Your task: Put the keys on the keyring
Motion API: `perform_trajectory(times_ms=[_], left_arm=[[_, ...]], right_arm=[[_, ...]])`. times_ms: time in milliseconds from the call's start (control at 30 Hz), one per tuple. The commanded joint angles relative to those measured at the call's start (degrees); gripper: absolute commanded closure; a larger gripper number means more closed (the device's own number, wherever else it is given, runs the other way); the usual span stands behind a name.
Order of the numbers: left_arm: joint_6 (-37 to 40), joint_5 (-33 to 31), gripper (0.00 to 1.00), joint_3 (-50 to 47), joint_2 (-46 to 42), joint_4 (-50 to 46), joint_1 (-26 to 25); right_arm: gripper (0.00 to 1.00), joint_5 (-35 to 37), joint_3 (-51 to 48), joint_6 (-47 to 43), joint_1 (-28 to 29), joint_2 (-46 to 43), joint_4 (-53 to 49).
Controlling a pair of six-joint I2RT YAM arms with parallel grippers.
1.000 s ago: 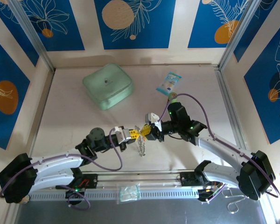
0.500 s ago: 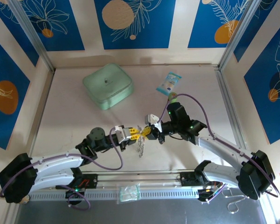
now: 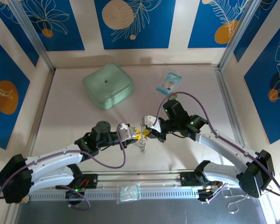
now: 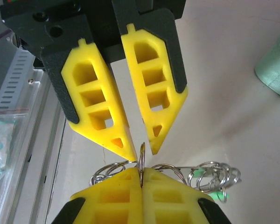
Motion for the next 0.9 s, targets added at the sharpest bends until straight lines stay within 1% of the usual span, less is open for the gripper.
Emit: perform_trajectory(times_ms=[0,200,467,867], left_arm=[[1.71,1.63,0.86,2.28,0.69,-1.63,-0.33],[1.3,2.51,0.87,2.48,1.22,-1.31,-0.35],[1.43,2.13,0.86,2.55,0.43,-2.89,-0.34],[1.08,3.18,0.87,2.98,1.11,-2.67,-0.33]], right_arm=[[1.0,1.17,3.14,-2.64,1.25,1.02,-2.78],[1.0,3.93,4.75,-4.26,3.0,2.99,-4.77],[1.0,7.51,6.52,-6.12,4.18,4.08,-7.73],[1.0,7.25,7.0,-5.72,4.98,4.52,-7.28]])
